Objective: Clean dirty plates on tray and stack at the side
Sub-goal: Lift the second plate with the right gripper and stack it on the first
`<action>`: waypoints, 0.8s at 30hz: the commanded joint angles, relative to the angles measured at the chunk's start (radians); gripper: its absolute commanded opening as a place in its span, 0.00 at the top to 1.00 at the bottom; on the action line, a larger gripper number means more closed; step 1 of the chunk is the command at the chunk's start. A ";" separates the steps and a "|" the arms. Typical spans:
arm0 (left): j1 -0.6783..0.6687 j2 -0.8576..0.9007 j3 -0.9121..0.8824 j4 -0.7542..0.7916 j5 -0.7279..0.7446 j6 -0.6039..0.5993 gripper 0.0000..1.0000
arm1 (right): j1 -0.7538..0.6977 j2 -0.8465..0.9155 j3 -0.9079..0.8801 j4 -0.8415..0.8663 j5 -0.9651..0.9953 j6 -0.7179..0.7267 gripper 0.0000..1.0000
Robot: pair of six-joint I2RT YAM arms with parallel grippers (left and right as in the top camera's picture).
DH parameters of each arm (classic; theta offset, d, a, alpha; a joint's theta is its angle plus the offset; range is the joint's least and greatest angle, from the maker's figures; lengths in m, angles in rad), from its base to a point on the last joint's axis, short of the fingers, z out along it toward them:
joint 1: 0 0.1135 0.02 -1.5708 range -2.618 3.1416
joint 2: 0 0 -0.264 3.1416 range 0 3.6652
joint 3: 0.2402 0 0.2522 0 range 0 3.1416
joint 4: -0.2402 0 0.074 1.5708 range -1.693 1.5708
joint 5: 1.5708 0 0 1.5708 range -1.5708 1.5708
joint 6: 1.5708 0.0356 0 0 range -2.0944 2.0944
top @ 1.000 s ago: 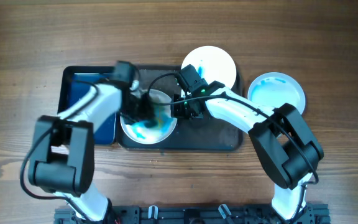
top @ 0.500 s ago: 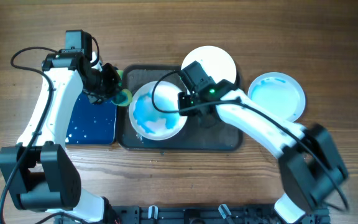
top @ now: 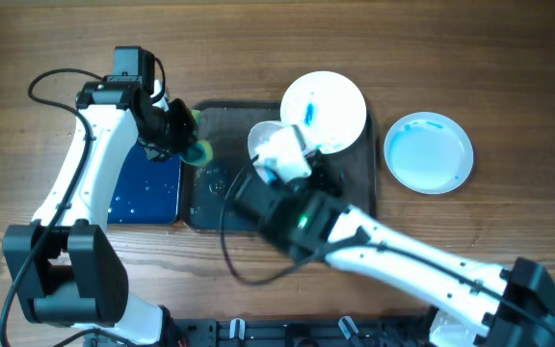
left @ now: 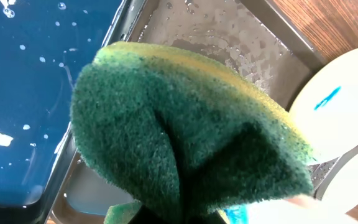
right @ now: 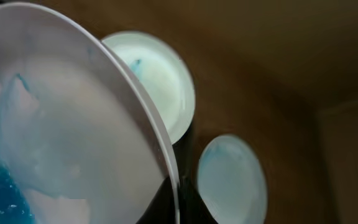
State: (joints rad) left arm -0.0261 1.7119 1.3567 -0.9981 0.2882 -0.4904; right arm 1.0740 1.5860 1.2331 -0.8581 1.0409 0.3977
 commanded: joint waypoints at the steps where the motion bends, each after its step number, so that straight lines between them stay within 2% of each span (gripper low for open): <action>1: -0.003 -0.010 -0.001 0.002 -0.002 0.012 0.96 | 0.084 -0.026 0.006 0.020 0.363 -0.010 0.96; 4: -0.003 -0.010 -0.001 0.003 -0.002 0.012 0.96 | 0.119 -0.026 0.006 0.042 0.465 -0.035 0.96; 8: -0.003 -0.010 -0.001 0.003 -0.002 0.011 0.96 | 0.129 -0.026 0.006 0.138 0.480 -0.229 0.96; 10: -0.003 -0.010 -0.001 0.003 -0.002 0.011 0.96 | 0.129 -0.027 0.006 0.240 0.480 -0.327 0.96; 13: -0.003 -0.010 -0.001 0.003 -0.002 0.011 0.96 | 0.129 -0.027 0.006 0.349 0.480 -0.378 0.96; 15: -0.003 -0.010 -0.001 0.003 -0.002 0.012 0.96 | 0.129 -0.027 0.005 0.359 0.466 -0.332 0.96; 17: -0.003 -0.010 -0.001 0.003 -0.002 0.012 0.96 | 0.129 -0.027 0.003 0.324 0.367 -0.284 0.96; 19: -0.003 -0.010 -0.001 0.003 -0.002 0.012 0.96 | 0.129 -0.027 0.003 0.228 0.217 -0.150 0.96; 20: -0.003 -0.010 -0.001 0.003 -0.002 0.012 0.96 | 0.124 -0.027 0.003 0.174 0.137 -0.058 0.96; 21: -0.003 -0.010 -0.001 0.006 -0.002 0.011 0.96 | 0.107 -0.028 0.003 0.130 -0.023 0.041 0.96; 24: -0.003 -0.010 -0.001 0.005 -0.002 0.012 0.96 | 0.024 -0.050 0.007 0.108 -0.377 0.164 0.96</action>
State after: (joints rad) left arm -0.0261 1.7119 1.3567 -0.9951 0.2882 -0.4908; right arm 1.1732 1.5787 1.2331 -0.7395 1.0779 0.3393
